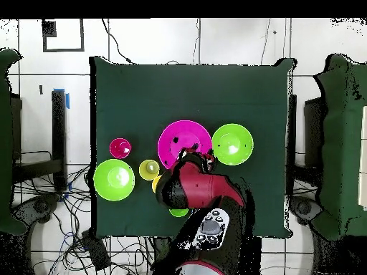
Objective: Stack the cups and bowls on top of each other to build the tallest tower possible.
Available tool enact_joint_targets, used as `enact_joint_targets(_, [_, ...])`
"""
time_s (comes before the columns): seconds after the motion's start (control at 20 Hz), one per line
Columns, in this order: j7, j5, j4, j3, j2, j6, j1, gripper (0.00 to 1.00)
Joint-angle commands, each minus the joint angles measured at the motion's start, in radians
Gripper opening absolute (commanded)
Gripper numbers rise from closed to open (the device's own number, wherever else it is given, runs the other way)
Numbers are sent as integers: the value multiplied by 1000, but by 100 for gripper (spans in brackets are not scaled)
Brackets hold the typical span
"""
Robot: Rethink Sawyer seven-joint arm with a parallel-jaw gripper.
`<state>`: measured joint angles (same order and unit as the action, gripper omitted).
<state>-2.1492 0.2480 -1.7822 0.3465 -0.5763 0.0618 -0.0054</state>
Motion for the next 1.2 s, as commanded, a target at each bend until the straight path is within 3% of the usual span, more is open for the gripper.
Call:
enact_joint_targets(0.05, [-38, 39, -21, -138, -7, -86, -23, 100])
enact_joint_targets(0.55, [-102, -44, -59, -123, -36, -164, 51, 100])
enact_joint_targets(0.7, [-154, -92, -58, -60, -20, -155, 124, 100])
enact_joint_targets(0.8, [-149, -97, -55, -45, -14, -151, 139, 100])
enact_joint_targets(1.2, [-88, -68, -24, -61, 7, -117, 80, 100])
